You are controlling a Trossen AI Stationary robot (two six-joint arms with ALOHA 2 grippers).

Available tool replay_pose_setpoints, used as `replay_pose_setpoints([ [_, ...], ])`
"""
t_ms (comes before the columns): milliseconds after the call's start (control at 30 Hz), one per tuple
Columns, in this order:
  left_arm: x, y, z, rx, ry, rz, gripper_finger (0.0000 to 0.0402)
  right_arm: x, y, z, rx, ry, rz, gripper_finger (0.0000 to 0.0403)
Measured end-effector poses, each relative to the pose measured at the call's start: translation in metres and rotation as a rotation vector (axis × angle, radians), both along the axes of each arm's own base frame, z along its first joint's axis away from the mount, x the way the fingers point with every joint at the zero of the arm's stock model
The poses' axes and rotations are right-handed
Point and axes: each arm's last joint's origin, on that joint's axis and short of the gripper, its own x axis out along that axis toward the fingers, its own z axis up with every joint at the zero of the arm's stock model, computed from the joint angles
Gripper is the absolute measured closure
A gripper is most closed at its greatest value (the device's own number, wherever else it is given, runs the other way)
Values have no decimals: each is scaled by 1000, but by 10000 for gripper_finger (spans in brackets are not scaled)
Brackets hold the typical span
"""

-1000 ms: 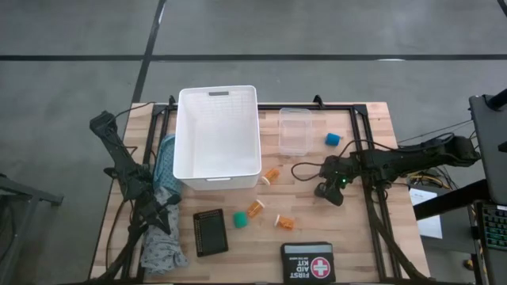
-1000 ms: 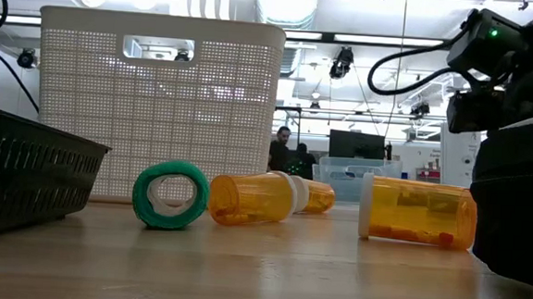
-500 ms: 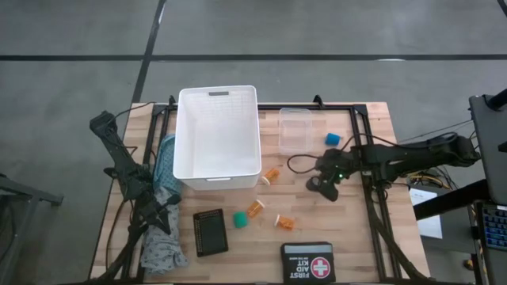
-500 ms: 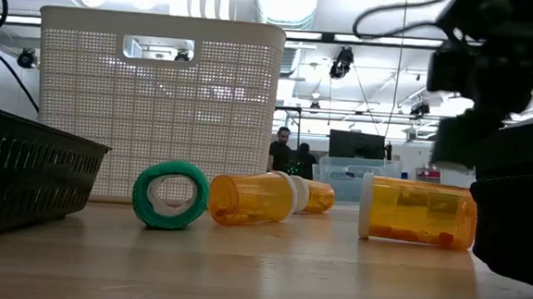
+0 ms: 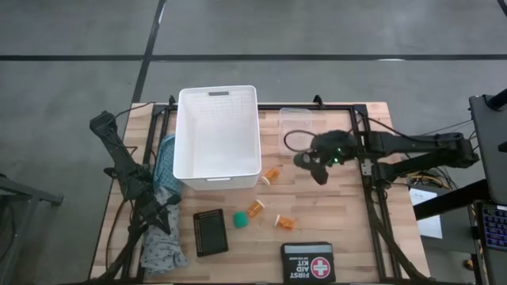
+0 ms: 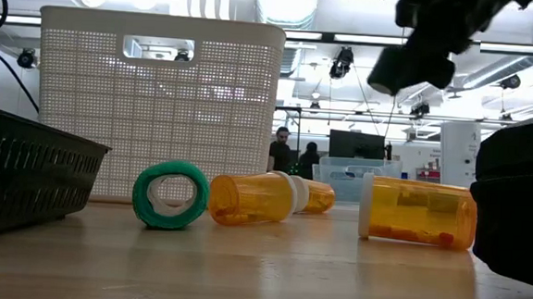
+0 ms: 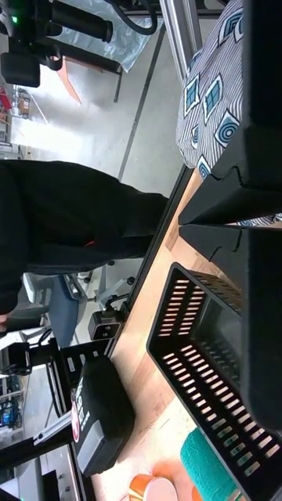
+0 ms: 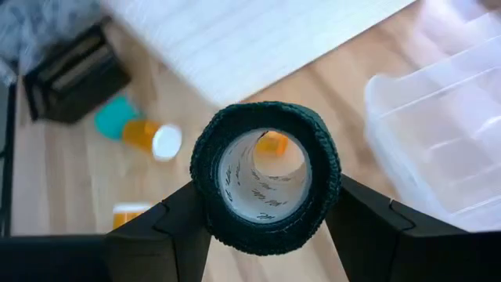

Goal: Pick & place medical supplies in basket/bin
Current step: Put the black roll bandage into the transparent bin

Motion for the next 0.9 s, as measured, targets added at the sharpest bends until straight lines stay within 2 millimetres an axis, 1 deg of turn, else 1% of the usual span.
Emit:
replay_pose_setpoints([
  [167, 0, 0, 0, 0, 0, 0, 391, 13, -25, 7, 5, 9, -102, 191],
  [400, 0, 0, 0, 0, 0, 0, 391, 32, -70, 7, 58, 74, -234, 191],
  [633, 0, 0, 0, 0, 0, 0, 391, 51, -114, -6, 107, 214, -356, 191],
  [800, 0, 0, 0, 0, 0, 0, 391, 68, -141, -17, 107, 258, -381, 191],
  [900, 0, 0, 0, 0, 0, 0, 391, 75, -156, -27, 119, 289, -405, 191],
])
